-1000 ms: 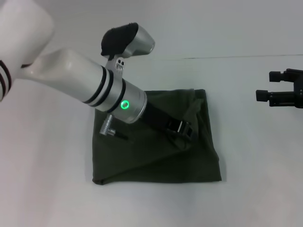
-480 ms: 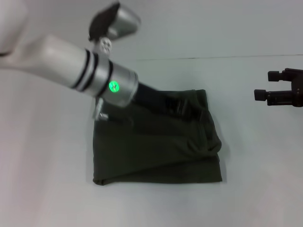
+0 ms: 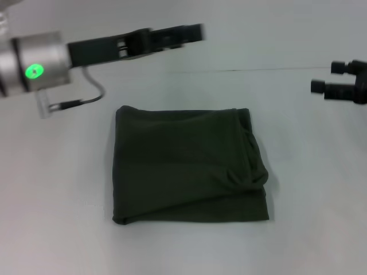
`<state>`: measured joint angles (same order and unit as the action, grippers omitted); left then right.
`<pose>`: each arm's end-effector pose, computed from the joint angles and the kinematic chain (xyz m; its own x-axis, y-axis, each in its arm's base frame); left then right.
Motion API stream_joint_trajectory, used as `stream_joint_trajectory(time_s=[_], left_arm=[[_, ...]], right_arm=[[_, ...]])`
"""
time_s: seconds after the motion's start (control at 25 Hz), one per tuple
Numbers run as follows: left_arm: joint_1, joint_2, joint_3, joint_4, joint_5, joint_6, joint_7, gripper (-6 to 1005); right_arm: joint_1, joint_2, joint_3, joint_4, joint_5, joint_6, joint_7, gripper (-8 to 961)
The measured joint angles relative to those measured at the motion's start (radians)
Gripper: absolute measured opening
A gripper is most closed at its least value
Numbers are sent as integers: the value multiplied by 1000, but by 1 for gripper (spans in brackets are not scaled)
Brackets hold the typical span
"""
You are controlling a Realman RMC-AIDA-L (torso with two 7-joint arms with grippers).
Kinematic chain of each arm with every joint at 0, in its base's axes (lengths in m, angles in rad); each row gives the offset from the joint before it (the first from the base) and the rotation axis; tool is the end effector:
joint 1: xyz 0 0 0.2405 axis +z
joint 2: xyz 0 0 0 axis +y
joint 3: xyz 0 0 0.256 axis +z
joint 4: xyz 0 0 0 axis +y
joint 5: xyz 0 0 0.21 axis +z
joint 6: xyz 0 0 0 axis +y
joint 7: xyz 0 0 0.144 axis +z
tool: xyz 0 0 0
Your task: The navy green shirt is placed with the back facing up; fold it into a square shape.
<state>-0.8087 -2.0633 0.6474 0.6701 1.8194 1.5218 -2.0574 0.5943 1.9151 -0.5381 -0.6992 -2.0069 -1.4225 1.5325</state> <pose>-0.1459 0.4074 0.0298 0.4242 0.6250 0.6553 0.6743 -0.7010 0.2321 0.2825 0.3883 0.1021 0.7739 -0.3323 -0.5391 -0.5814 -0.7104 -0.3967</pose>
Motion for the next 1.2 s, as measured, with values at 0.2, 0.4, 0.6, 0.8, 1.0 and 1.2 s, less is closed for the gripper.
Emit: stream_joint_trajectory(time_s=[0.2,0.4,0.6,0.8,1.0,1.2], left_arm=[[86,-3,1,-1,-71,7,177,925],[120,-28,45,-4,-64,-8,302,922],[127,-30,52,-27,-63,-56,344,920],[149,-25,72,-29,-61,-48,416,919],[181,-23,46,-25,-71,-42,537,920],[196,-21,23,-27,-71,-53,591,920]], right_arm=[[14,17,-2,12,65,56,-29,927],[44,41,-5,17,68,78,-52,927],[82,42,-43,40,62,75,-36,927],[116,10,-132,17,60,47,143,927],[176,-49,-236,19,47,67,379,927],[247,-36,-248,16,-66,101,450,927]])
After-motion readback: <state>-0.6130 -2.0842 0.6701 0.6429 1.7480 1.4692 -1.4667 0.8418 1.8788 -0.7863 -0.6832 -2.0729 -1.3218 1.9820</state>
